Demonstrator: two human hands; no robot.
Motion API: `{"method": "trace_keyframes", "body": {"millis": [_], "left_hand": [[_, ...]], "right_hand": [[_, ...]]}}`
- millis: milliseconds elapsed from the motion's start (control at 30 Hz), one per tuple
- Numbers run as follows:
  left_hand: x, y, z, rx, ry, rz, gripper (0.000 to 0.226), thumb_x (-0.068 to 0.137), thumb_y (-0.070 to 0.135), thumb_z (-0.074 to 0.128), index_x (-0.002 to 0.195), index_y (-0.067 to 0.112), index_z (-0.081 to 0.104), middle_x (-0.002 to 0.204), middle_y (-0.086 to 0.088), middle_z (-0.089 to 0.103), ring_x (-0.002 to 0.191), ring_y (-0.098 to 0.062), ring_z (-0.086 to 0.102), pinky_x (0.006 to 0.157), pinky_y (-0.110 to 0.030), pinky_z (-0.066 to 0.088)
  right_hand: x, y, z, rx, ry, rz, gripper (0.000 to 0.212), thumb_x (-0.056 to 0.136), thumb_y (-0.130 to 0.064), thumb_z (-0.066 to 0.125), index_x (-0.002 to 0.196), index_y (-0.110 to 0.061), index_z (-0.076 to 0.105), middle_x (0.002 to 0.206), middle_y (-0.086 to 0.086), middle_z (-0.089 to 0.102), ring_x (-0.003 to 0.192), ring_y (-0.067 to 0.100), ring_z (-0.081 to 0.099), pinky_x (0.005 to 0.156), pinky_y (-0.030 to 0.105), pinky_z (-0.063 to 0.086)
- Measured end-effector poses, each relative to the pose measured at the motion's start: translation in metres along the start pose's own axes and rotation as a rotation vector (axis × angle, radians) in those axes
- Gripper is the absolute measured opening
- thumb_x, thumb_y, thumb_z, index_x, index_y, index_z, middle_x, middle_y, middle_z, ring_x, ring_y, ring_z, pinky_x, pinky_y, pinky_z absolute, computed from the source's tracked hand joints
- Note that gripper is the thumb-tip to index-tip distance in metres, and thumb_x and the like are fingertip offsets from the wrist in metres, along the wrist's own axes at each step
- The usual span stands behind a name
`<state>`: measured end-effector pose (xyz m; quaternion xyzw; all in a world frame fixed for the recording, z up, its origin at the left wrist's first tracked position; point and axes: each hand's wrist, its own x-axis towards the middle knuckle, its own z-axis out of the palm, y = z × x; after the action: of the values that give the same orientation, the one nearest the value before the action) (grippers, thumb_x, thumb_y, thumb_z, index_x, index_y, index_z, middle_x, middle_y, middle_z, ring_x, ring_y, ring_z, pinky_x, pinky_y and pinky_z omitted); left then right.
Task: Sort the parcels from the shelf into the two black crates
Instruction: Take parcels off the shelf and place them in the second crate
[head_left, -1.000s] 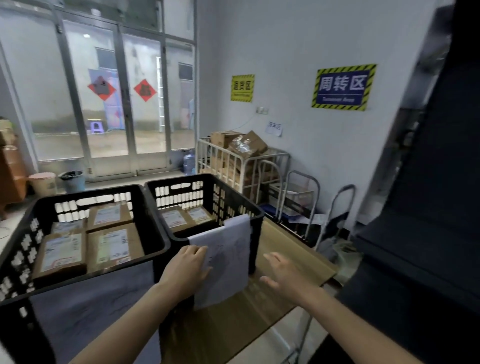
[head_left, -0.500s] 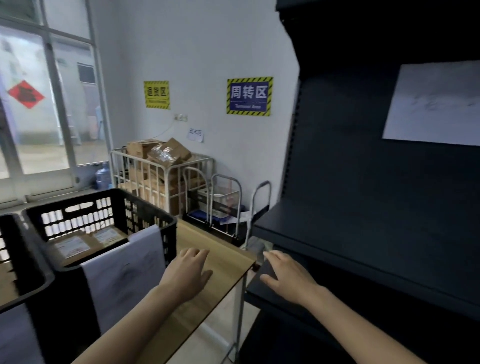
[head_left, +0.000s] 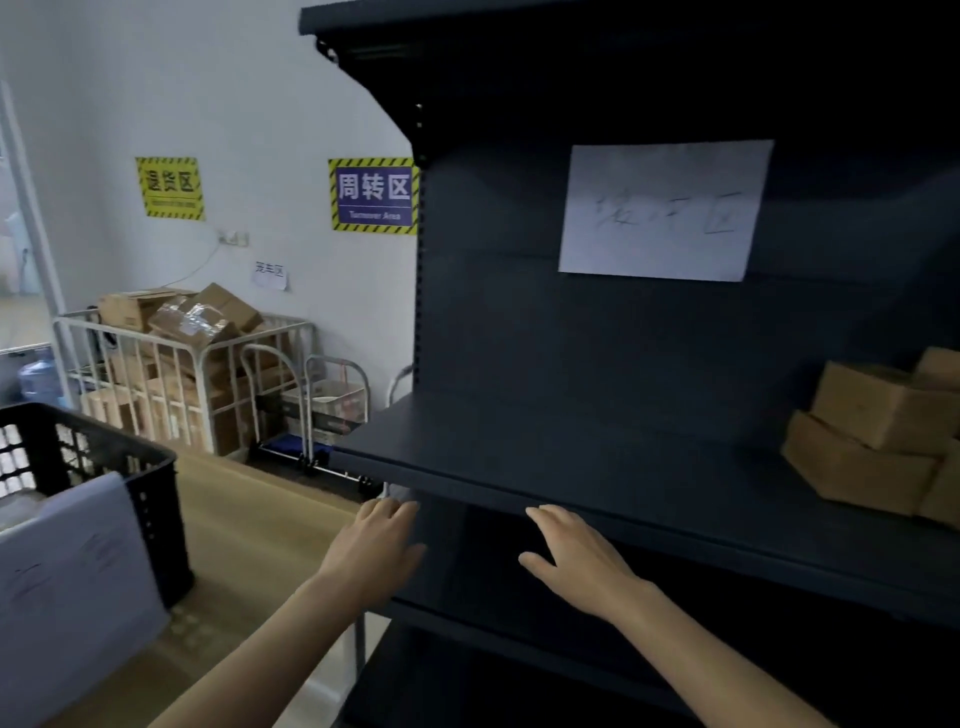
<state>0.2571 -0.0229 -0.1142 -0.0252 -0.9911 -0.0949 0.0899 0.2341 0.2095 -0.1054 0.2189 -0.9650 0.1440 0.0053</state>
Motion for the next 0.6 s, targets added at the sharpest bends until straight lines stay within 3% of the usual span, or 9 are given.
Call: {"method": "trace_keyframes", "body": {"millis": [600], "left_hand": [[0.053, 0.231, 0.050, -0.072, -0.052, 0.376, 0.056, 0.096, 0.039, 0.040, 0.146, 0.018, 0.025, 0.146, 0.000, 0.035, 0.138, -0.018, 0.027, 0.112, -0.029, 0.029]], "right_hand": [[-0.132, 0.198, -0.057, 0.040, 0.134, 0.394, 0.062, 0.097, -0.040, 0.041, 0.149, -0.018, 0.016, 0.156, -0.001, 0.017, 0.143, 0.014, 0.017, 0.116, 0.029, 0.021]]}}
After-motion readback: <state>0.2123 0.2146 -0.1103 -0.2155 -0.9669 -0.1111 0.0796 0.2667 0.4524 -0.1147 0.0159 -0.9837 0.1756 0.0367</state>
